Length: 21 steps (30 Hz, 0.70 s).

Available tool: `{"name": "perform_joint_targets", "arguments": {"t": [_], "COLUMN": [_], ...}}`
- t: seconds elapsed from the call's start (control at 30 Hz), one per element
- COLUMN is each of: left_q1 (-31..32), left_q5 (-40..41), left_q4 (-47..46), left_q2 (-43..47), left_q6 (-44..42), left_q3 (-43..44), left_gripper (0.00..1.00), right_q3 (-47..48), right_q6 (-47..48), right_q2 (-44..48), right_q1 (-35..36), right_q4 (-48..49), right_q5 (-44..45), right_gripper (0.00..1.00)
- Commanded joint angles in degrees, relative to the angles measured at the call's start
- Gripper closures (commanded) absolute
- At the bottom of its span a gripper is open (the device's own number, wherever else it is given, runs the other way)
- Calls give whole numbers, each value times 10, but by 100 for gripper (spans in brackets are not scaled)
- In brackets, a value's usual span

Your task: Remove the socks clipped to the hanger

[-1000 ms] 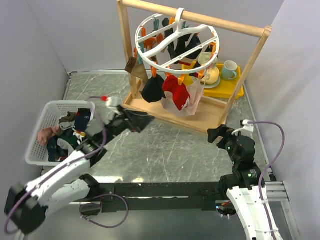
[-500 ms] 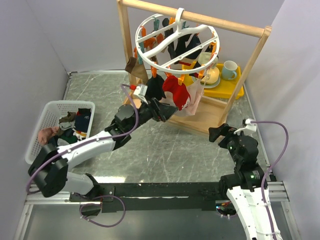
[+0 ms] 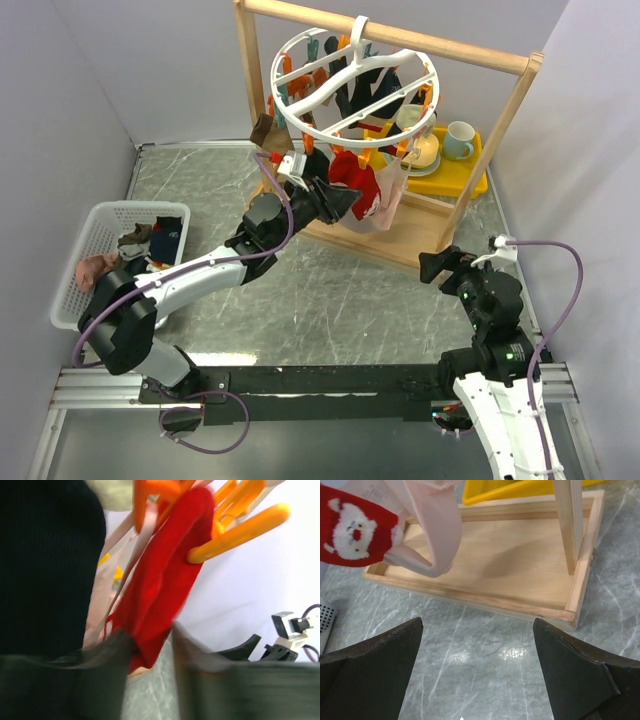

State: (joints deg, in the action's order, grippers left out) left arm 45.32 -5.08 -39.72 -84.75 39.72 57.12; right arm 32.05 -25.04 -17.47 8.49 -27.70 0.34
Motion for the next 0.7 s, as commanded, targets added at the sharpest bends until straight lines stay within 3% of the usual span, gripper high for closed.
{"name": "perform_joint_targets", "arguments": {"t": [0.0, 0.07, 0.1, 0.3, 0.67], "left_q1": [3, 2, 3, 2, 2], "left_q5": [-26, -28, -26, -23, -34], "left_q4": [-31, -19, -13, 17, 101], "left_q2": [5, 13, 26, 85, 136], "left_q6": [-8, -11, -13, -18, -38], "left_q3": [25, 20, 17, -25, -17], "left_gripper": [81, 98, 99, 99, 99], "right_q3": [50, 64, 66, 97, 250], "right_q6": [27, 32, 34, 46, 47], "right_q2": [-13, -19, -19, -32, -166], "right_q1": [2, 2, 2, 2, 2], "right_q4": [5, -2, -4, 5, 67], "right_q5": [-22, -24, -28, -66, -305], "right_gripper": [0, 0, 0, 0, 0]}}
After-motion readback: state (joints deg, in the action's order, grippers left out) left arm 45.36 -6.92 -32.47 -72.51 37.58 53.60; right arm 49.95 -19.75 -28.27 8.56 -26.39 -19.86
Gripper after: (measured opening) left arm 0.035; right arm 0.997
